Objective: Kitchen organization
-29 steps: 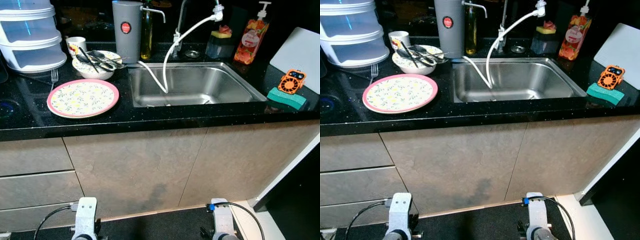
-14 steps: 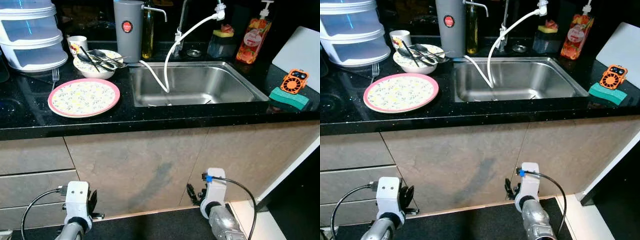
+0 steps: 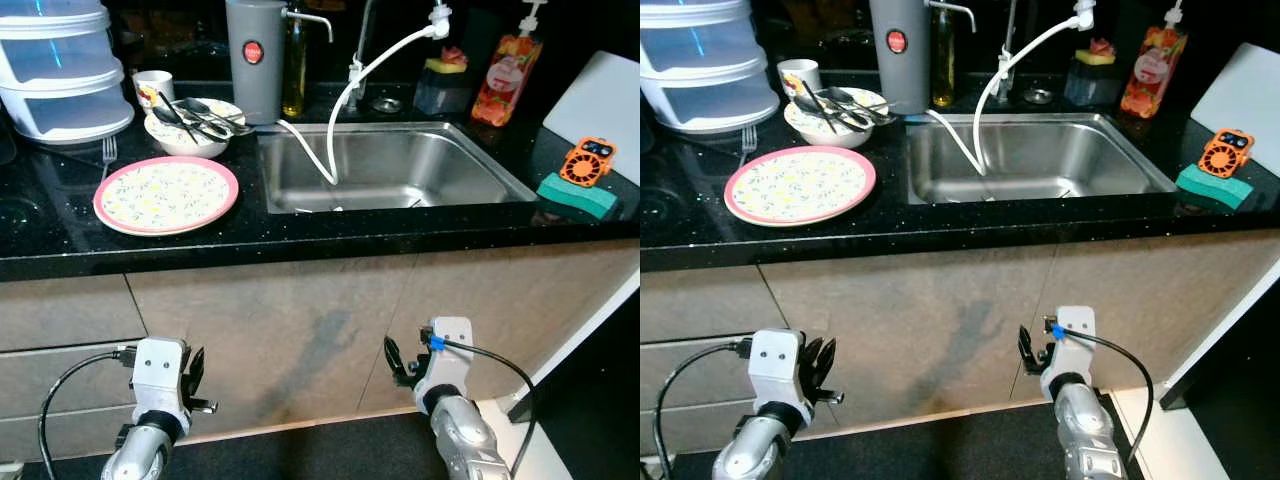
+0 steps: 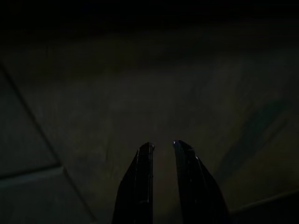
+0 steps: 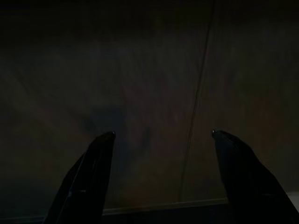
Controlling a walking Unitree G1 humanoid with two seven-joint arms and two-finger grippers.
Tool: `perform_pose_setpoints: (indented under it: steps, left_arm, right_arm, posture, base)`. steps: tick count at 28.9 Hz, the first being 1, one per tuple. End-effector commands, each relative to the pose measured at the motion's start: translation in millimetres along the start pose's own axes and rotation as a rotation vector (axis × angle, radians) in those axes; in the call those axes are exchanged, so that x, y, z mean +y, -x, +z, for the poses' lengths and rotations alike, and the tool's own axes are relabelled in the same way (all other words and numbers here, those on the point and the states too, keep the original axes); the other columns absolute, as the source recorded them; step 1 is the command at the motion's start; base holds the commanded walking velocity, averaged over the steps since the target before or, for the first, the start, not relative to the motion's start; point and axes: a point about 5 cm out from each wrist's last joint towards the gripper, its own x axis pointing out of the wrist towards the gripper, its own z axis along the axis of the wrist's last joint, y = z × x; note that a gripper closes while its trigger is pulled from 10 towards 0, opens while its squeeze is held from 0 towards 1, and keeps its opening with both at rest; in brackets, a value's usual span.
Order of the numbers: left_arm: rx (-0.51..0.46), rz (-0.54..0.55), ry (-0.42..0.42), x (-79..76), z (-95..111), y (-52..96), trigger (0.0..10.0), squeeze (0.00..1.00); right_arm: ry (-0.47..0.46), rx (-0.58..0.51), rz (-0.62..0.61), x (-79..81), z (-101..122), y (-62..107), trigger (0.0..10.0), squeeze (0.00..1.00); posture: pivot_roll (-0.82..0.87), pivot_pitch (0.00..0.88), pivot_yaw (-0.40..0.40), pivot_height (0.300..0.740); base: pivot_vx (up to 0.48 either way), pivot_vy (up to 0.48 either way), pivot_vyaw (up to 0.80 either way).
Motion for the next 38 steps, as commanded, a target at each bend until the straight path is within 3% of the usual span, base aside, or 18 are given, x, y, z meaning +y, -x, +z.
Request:
perform_pose_setpoints:
  steps: [1,5,7,8,10,14,15,16,22,30,34,38]
  left_arm:
    - [-0.024,-0.018,-0.003,-2.9,10,-0.1,10.0,0.00]
    - [-0.092,-0.040,-0.004,-6.6,28,-5.9,10.0,0.00]
    - [-0.171,-0.061,-0.017,-11.3,53,-11.4,10.0,0.00]
    - [-0.171,-0.061,-0.017,-11.3,53,-11.4,10.0,0.00]
    - [-0.219,-0.057,-0.011,-12.2,69,-16.2,10.0,0.00]
    - [-0.252,-0.052,-0.007,-12.5,80,-19.5,10.0,0.00]
    - [-0.304,-0.052,-0.010,-12.8,99,-24.7,10.0,0.00]
    - [-0.304,-0.052,-0.010,-12.8,99,-24.7,10.0,0.00]
    - [-0.431,-0.026,-0.069,-6.8,148,-37.2,10.0,0.00]
    - [-0.478,0.048,-0.109,8.3,169,-42.5,10.0,0.00]
    - [-0.473,0.166,-0.113,32.2,180,-42.3,10.0,0.00]
    - [-0.478,0.201,-0.102,42.6,186,-41.1,10.0,0.00]
  right_arm:
    - [-0.004,-0.044,0.006,2.6,11,0.5,10.0,0.00]
    - [-0.029,-0.131,0.000,4.8,31,-4.4,10.0,0.00]
    - [-0.084,-0.251,0.001,8.9,62,-8.6,10.0,0.00]
    - [-0.084,-0.251,0.001,8.9,62,-8.6,10.0,0.00]
    - [-0.103,-0.327,0.018,12.9,84,-11.8,10.0,0.00]
    - [-0.112,-0.364,0.031,15.7,98,-13.9,10.0,0.00]
    - [-0.112,-0.402,0.051,19.4,115,-17.4,10.0,0.00]
    - [-0.112,-0.402,0.051,19.4,115,-17.4,10.0,0.00]
    - [-0.089,-0.478,0.127,33.0,153,-25.4,10.0,0.00]
    - [-0.060,-0.502,0.166,38.6,166,-27.7,10.0,0.00]
    - [-0.046,-0.508,0.147,33.7,174,-29.6,10.0,0.00]
    - [-0.040,-0.518,0.133,27.9,180,-30.5,10.0,0.00]
  posture:
    - [-0.01,0.104,-0.032,0.740]
    - [-0.01,0.104,-0.032,0.740]
    - [-0.01,0.108,-0.030,0.740]
    - [-0.01,0.108,-0.030,0.740]
    - [-0.01,0.109,-0.029,0.740]
    - [-0.01,0.109,-0.028,0.740]
    - [0.00,0.110,-0.028,0.740]
    - [0.00,0.110,-0.028,0.740]
    - [0.00,0.110,-0.027,0.740]
    - [0.00,0.108,-0.026,0.740]
    - [0.01,0.104,-0.029,0.740]
    - [0.01,0.105,-0.030,0.740]
  base:
    - [0.000,0.000,0.00]
    - [0.000,0.000,0.00]
    - [0.000,0.000,0.00]
    - [0.000,0.000,0.00]
    - [0.000,0.000,0.00]
    - [0.000,0.000,0.00]
    - [0.000,0.000,0.00]
    - [0.000,0.000,0.00]
    - [0.000,0.000,0.00]
    - [0.000,0.000,0.00]
    - [0.000,0.000,0.00]
    - [0.000,0.000,0.00]
